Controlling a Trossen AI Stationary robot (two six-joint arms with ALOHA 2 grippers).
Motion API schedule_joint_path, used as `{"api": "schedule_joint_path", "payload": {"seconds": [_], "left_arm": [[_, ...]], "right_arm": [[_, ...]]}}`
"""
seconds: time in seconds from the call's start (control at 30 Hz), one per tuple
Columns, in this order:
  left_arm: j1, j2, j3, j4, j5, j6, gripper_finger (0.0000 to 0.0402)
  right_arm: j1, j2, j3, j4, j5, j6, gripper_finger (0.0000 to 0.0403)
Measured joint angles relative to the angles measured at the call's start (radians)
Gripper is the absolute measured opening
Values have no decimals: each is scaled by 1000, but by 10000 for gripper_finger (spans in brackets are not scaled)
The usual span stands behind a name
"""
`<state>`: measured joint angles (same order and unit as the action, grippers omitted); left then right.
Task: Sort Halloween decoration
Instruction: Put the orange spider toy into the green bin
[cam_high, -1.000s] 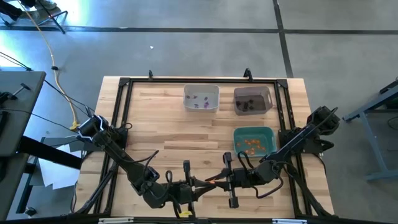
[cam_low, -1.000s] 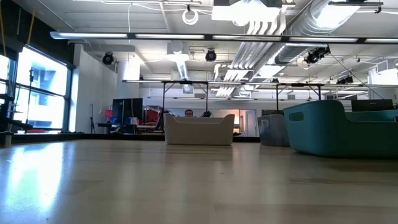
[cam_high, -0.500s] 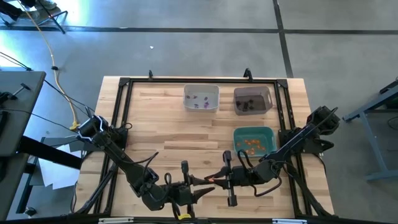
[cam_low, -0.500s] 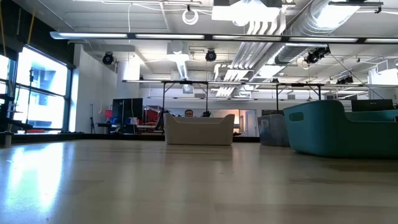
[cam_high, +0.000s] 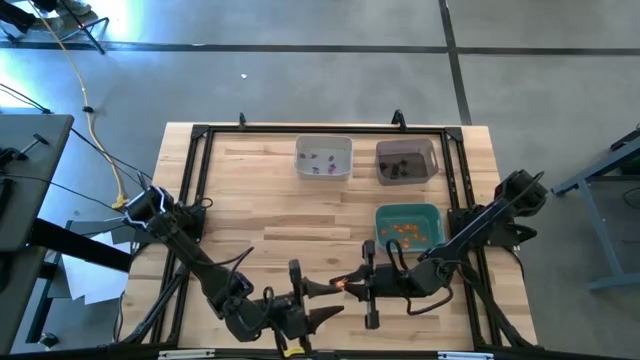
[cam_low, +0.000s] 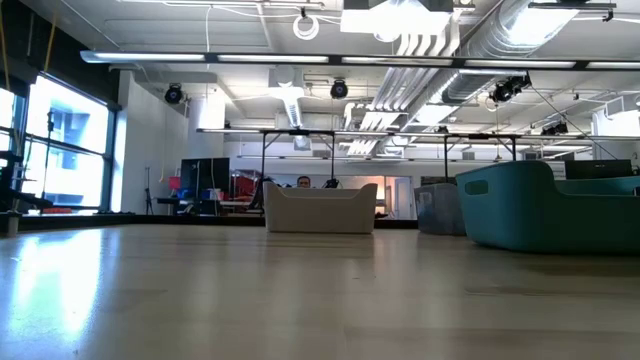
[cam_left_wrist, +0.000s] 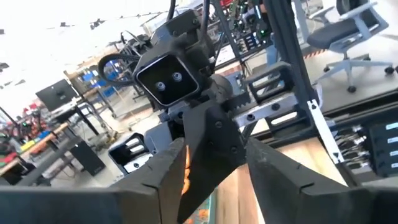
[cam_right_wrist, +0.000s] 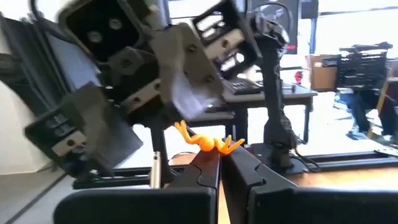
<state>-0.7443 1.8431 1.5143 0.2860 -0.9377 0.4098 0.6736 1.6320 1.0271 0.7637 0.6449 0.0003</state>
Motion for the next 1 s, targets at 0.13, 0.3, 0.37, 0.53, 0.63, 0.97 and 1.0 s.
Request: {"api": "schedule_joint_path", "payload": {"seconds": [0.13, 0.3, 0.37, 0.53, 0.63, 0.97, 1.0], "left_arm": [[-18, 0, 0, 4, -43, 40, 165], [-50, 0, 0, 6, -124, 84, 166], [-65, 0, 0, 5, -155, 94, 166], [-104, 0, 0, 6, -253, 100, 166], [-131, 0, 0, 4, -324, 100, 166], [-211, 0, 0, 3, -497, 110, 166], [-217, 0, 0, 3, -509, 109, 166]], "right_arm": [[0, -29, 0, -78, 81, 23, 0], [1, -113, 0, -256, 196, 92, 0], [1, -149, 0, -335, 238, 117, 0], [1, -258, 0, -656, 326, 303, 0], [1, -320, 0, -911, 368, 486, 0], [1, -409, -9, -1904, 278, 1411, 0], [1, -409, -23, -1956, 242, 1472, 0]]}}
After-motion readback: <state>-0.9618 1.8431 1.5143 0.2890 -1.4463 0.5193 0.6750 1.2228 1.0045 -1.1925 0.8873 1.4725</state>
